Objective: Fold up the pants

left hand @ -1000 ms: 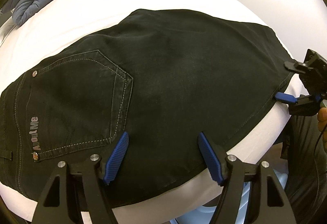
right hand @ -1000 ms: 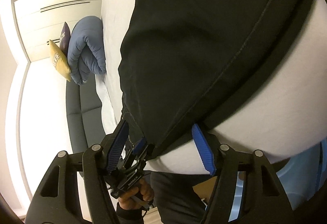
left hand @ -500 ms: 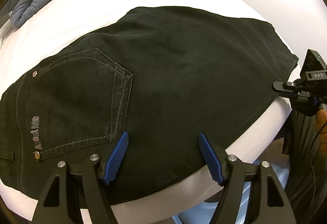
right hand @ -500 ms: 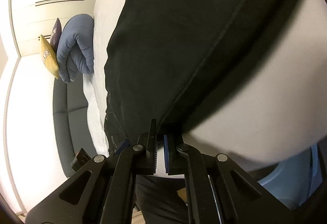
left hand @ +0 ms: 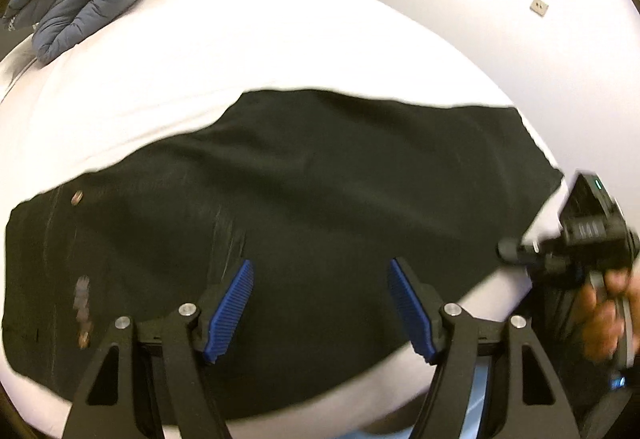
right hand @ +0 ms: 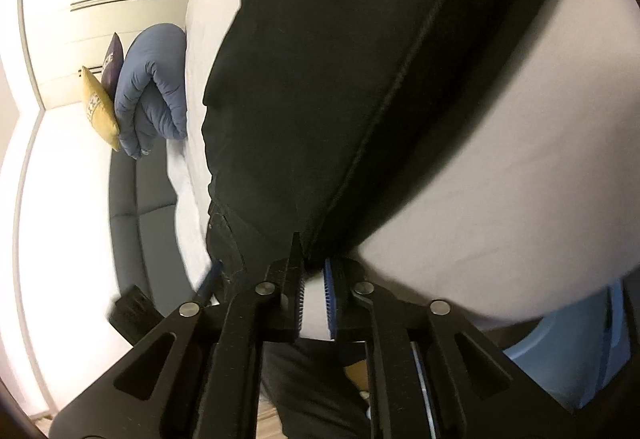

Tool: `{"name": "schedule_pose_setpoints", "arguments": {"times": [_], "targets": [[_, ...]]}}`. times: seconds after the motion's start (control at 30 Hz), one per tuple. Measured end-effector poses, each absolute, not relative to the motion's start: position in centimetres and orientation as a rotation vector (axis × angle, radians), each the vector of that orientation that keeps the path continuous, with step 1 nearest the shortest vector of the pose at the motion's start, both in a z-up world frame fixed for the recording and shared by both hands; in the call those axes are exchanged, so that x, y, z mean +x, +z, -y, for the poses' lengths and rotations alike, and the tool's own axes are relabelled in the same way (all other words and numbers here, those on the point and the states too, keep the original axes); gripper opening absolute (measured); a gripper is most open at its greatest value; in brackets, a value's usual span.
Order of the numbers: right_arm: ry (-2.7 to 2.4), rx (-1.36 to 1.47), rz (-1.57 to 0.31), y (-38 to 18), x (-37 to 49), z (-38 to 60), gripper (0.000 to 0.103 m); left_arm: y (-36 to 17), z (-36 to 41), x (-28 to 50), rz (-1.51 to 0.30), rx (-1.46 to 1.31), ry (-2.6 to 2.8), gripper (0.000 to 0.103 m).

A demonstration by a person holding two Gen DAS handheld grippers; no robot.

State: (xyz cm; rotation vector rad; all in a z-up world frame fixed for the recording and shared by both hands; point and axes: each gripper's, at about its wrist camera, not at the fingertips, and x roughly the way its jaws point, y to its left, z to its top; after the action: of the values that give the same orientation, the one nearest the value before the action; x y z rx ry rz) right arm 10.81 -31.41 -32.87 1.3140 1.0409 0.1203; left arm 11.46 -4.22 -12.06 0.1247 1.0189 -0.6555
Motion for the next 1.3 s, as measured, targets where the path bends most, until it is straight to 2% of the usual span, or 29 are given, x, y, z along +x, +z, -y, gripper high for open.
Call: {"name": "schedule_pose_setpoints", "arguments": {"times": [0.13,0.23,0.33,0.4,0.47,0.57,0.7,0.77,0.87,1.03,1.1,1.2,1.3], "targets": [[0.045,1.242,-1.121,-30.8,9.3,32.4,0.013,-15.3,6.6,12.6,-1.115,0.165,-0.685,0.071],[0.064,1.096,-1.061,-26.9,9.6,32.6,0.013,-16.4,7.0,11.7,-1.096,0.224,-0.683,0.072],[0.167,1.037,-0.965,-23.9,13.6,32.2,0.013,-16.4,6.5,11.8,-1.106,0.185,-0.682,0.072],[0.233,1.006,-0.980,-23.6,17.6,31.0,0.013,-16.2,6.6,11.9,-1.111,0.184,-0.678,0.072],[0.337,0.970,-1.018,-24.1,22.9,28.8,0.013,-15.9,6.8,11.6,-1.114,0.199,-0.669,0.072],[0.445,1.076,-1.005,-26.1,29.5,26.2,0.013,-16.0,6.6,11.5,-1.120,0.200,-0.659,0.073],[0.354,1.109,-1.110,-32.4,34.8,25.2,0.012,-16.1,6.5,11.7,-1.131,0.189,-0.649,0.073],[0.330,1.196,-1.063,-34.1,34.5,27.0,0.000,-16.2,6.8,11.8,-1.137,0.179,-0.650,0.073],[0.211,1.247,-0.888,-33.5,31.7,32.5,0.000,-16.1,6.3,12.0,-1.138,0.167,-0.660,0.073],[-0.196,1.362,-0.596,-32.4,22.1,45.2,0.000,-16.1,6.1,11.9,-1.134,0.180,-0.673,0.076],[-0.286,1.346,-0.522,-30.1,18.7,47.3,0.008,-16.1,6.4,11.8,-1.132,0.180,-0.668,0.079],[-0.052,1.256,-0.561,-26.6,17.8,43.9,0.008,-16.2,6.8,11.3,-1.124,0.183,-0.665,0.085],[0.235,1.208,-0.710,-27.4,19.4,36.8,0.008,-16.3,8.1,11.1,-1.127,0.208,-0.657,0.090]]}}
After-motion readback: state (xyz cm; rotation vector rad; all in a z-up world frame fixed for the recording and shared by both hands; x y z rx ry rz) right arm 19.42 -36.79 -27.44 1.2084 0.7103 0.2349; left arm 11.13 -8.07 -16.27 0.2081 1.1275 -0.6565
